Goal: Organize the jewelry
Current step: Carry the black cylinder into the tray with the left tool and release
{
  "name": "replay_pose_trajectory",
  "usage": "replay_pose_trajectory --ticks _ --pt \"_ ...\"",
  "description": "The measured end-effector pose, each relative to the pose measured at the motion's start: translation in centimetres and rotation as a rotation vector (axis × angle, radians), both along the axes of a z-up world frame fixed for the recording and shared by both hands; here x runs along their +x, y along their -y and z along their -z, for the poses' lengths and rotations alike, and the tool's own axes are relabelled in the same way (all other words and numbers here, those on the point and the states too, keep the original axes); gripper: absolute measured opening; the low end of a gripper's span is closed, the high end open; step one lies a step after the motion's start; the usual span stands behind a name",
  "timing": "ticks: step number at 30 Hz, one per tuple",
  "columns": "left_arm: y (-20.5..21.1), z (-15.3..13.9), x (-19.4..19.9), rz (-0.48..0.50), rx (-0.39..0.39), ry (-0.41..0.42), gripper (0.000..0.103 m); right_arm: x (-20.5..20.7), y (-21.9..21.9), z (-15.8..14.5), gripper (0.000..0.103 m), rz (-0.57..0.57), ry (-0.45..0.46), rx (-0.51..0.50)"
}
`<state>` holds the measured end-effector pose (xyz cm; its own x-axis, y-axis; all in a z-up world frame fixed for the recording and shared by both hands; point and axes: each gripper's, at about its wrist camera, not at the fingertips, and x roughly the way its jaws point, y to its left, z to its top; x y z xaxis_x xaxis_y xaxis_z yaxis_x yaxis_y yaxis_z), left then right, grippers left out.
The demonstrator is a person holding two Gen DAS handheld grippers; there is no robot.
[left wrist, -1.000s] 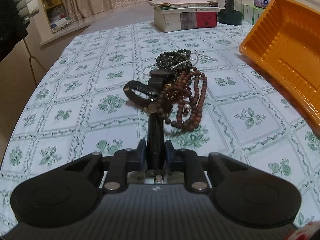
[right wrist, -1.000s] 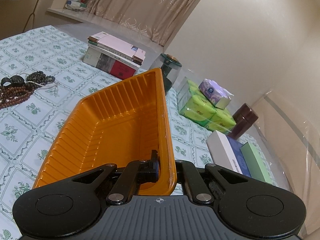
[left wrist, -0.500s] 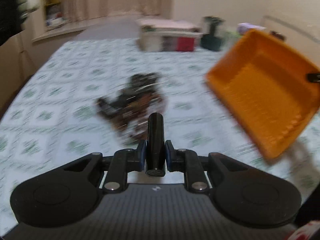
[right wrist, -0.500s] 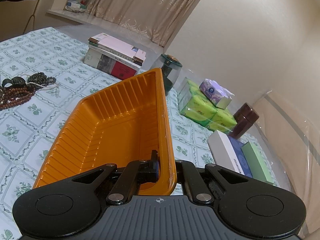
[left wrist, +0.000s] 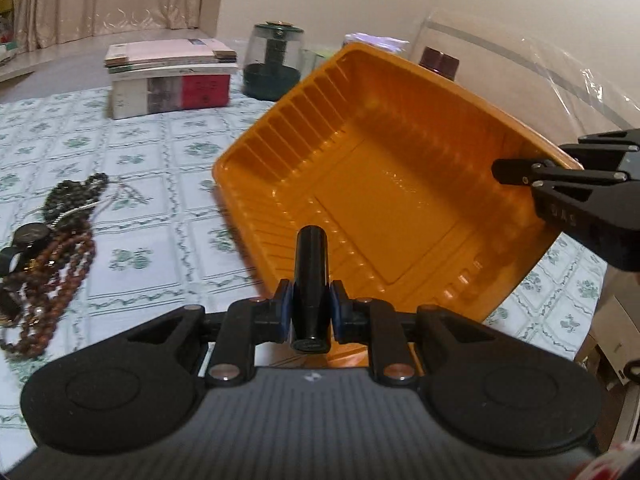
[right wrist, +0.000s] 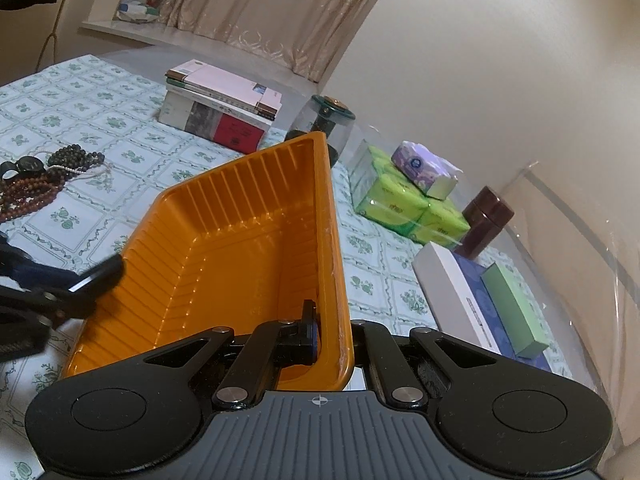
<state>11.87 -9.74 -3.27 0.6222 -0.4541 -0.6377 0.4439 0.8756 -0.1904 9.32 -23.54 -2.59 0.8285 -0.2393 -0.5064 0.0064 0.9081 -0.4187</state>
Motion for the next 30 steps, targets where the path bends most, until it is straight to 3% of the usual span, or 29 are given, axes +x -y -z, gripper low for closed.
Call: replay_pose_trajectory --ticks 12,30 --pt "1.5 1.0 1.1 0.035 0.0 -0.03 0.018 0.6 1.2 0.4 0.004 0.03 -0.129 -0.001" --pt "2.0 1.9 1.2 0.051 -0.001 -0.04 0.018 0.9 0.4 0.5 0.004 0.019 -0.2 -0.052"
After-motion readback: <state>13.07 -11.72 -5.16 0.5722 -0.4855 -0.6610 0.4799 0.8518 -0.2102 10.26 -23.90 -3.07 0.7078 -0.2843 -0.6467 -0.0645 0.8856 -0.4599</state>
